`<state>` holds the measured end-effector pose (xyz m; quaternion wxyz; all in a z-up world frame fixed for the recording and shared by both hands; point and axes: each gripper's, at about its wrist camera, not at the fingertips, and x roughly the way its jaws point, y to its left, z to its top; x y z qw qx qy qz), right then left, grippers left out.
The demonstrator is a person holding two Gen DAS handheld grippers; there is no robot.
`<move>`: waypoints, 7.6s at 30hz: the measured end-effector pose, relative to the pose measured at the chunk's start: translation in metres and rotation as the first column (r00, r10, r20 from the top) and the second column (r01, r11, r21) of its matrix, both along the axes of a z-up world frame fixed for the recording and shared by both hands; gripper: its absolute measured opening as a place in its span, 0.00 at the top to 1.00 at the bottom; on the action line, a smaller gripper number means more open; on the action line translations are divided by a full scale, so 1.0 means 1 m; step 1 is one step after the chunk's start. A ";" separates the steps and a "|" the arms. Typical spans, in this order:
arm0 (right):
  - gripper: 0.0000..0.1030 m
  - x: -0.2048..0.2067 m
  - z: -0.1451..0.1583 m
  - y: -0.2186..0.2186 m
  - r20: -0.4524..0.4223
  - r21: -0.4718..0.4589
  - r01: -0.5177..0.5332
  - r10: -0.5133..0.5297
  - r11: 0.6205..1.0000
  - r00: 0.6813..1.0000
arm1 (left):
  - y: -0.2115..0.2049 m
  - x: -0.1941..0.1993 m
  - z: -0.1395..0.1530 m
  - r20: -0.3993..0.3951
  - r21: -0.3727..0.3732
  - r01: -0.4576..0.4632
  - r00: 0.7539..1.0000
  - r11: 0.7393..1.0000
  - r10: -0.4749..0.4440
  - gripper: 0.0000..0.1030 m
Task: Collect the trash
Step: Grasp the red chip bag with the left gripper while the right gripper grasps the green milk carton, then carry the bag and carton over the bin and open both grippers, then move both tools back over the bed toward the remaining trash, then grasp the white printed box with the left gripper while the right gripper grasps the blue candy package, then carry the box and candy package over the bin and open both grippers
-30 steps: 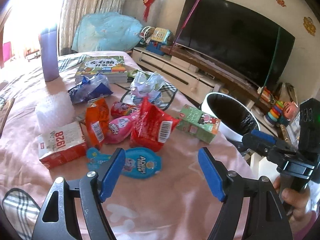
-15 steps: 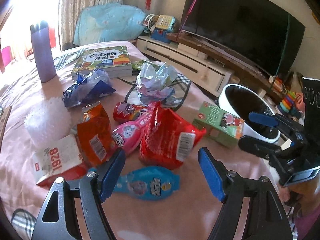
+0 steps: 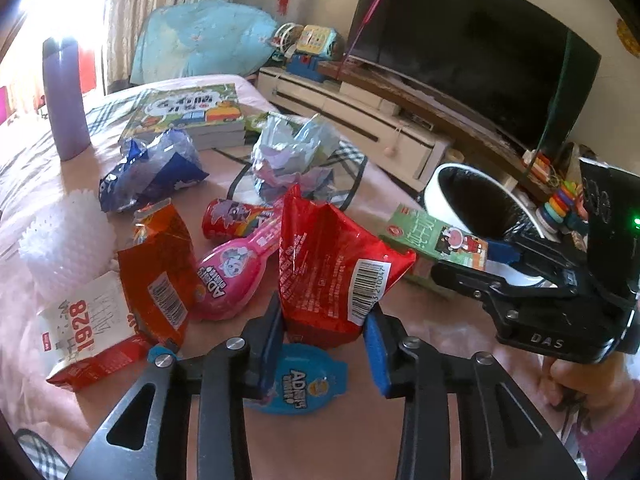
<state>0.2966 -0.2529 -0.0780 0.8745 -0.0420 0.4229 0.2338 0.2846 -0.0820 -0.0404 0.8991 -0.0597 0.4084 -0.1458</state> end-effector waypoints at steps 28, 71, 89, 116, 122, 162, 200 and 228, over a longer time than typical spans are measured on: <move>0.50 -0.077 0.053 -0.090 0.087 0.223 0.324 -0.350 0.919 0.933 | -0.051 -0.035 0.034 0.069 -0.042 0.165 0.984 0.985 -0.162 0.67; 0.49 -0.015 0.035 -0.170 0.014 0.177 0.445 -0.454 0.878 0.891 | -0.175 0.078 0.015 -0.012 0.021 0.284 0.959 0.959 -0.284 0.50; 0.10 -0.046 0.041 -0.160 0.015 0.281 0.468 -0.492 0.838 0.871 | -0.115 0.025 0.006 0.003 -0.036 0.170 0.985 0.985 -0.170 0.30; 0.07 -0.088 0.029 -0.012 -0.042 0.319 0.264 -0.265 0.910 0.963 | 0.049 -0.122 0.022 0.010 -0.082 -0.103 0.995 0.991 0.104 0.30; 0.07 -0.083 0.027 0.012 -0.051 0.315 0.224 -0.219 0.922 0.974 | 0.080 -0.129 0.027 0.011 -0.080 -0.153 0.988 0.985 0.154 0.30; 0.45 -0.046 -0.012 0.129 -0.055 -0.044 -0.254 0.252 0.966 0.966 | 0.121 -0.034 -0.014 -0.038 0.100 0.086 0.996 0.991 -0.083 0.45; 0.51 -0.086 0.039 -0.094 0.025 0.194 0.333 -0.344 0.923 0.938 | -0.031 -0.058 0.029 0.063 -0.034 0.174 0.983 0.984 -0.172 0.46; 0.51 -0.032 0.033 -0.160 0.013 0.131 0.441 -0.447 0.888 0.895 | -0.138 0.038 0.027 0.038 0.044 0.221 0.974 0.974 -0.223 0.46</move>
